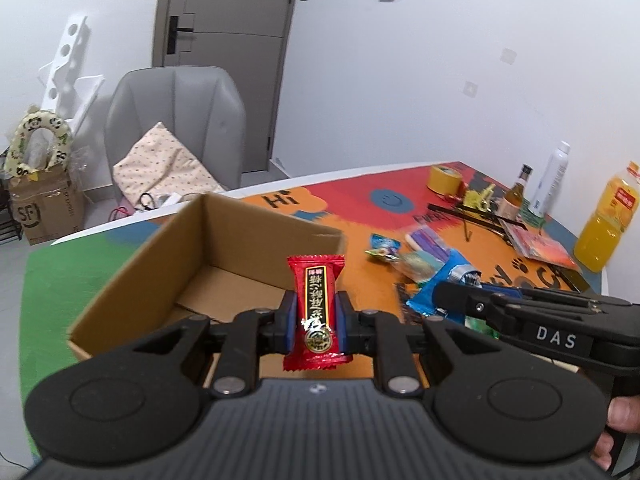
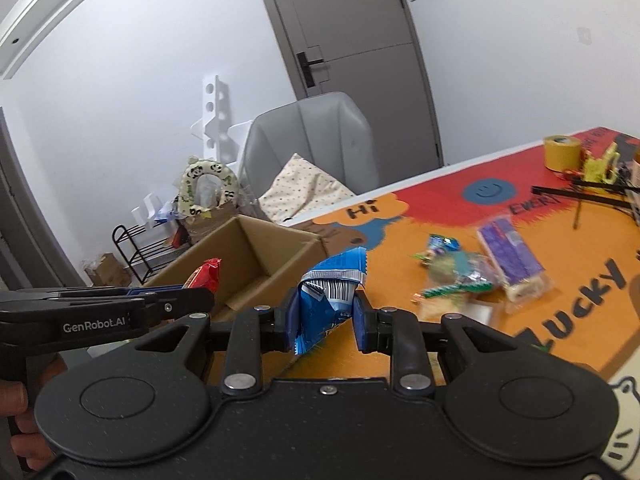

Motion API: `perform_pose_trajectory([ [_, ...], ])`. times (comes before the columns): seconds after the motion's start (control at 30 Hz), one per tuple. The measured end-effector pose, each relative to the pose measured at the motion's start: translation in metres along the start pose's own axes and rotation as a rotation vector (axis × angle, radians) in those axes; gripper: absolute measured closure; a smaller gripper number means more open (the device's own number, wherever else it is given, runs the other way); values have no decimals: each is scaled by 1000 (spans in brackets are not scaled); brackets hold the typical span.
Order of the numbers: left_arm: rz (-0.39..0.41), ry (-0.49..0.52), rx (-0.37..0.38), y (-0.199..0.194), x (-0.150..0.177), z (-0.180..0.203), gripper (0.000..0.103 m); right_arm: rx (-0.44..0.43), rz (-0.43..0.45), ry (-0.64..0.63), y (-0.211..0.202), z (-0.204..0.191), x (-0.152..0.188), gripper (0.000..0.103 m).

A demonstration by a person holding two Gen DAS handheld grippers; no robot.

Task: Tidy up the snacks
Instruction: 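Carry both snacks over the cardboard box and open both grippers to drop them, then move both grippers back from the box toward the snack pile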

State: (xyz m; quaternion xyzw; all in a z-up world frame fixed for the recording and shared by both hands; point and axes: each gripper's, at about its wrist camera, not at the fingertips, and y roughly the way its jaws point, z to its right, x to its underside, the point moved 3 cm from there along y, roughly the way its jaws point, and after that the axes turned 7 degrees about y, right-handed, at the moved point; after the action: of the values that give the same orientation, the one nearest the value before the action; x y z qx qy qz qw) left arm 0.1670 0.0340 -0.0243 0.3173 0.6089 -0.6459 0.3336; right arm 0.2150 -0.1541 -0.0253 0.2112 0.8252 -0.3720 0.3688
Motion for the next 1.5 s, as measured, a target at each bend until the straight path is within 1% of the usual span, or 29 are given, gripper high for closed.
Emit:
perform_pose_trajectory([
  [0.27,-7,-52,-37,-2,3,-35,85,-33,-22,-39,20,-31,-2,77],
  [0.37,-22,-73,-52,0,5,-46,84,-44,-26,-53,25,-42,-3,77],
  [0.47,-32,-88,-73,0,7,-54,81,-56,-28,-66,28,-53,-4,77],
  [0.57,-36,-100,-82,-3,11,-62,80,-68,-36,-78,34,-63,-4,77],
  [0.67,-43,-112,-98,-8,13,-68,75,-88,-49,-86,41,-71,-2,77],
  [0.73,-45,-112,-108,-11,14,-71,67,-101,-56,-86,44,-77,-1,77],
  [0.77,-44,-113,-109,-14,15,-72,65,-106,-59,-83,46,-79,-1,77],
  [0.83,-40,-121,-111,-16,16,-74,55,-118,-60,-75,48,-82,-2,77],
  [0.87,-38,-127,-115,-17,16,-75,54,-123,-61,-77,50,-84,-3,76],
  [0.9,-38,-129,-119,-18,16,-76,49,-127,-68,-81,50,-85,-3,68],
  [0.93,-40,-131,-122,-19,17,-76,47,-120,-68,-85,50,-86,-3,65],
  [0.97,-44,-134,-129,-19,17,-77,43,-114,-63,-87,50,-86,-2,59],
  [1.03,-43,-137,-146,-20,18,-78,34,-108,-57,-80,46,-83,-2,50],
  [1.07,-39,-139,-149,-21,18,-78,31,-104,-56,-72,44,-81,-2,48],
  [1.13,-33,-145,-146,-21,18,-77,22,-91,-55,-58,40,-75,-2,43],
  [1.2,-29,-142,-141,-21,17,-74,17,-72,-53,-49,36,-68,-1,40],
  [1.27,-23,-130,-140,-21,16,-71,15,-57,-47,-44,31,-62,0,34],
  [1.33,-21,-116,-138,-21,16,-65,12,-41,-37,-29,25,-54,0,26],
  [1.5,-26,-89,-113,-20,18,-50,9,-8,-29,-7,13,-37,3,22],
])
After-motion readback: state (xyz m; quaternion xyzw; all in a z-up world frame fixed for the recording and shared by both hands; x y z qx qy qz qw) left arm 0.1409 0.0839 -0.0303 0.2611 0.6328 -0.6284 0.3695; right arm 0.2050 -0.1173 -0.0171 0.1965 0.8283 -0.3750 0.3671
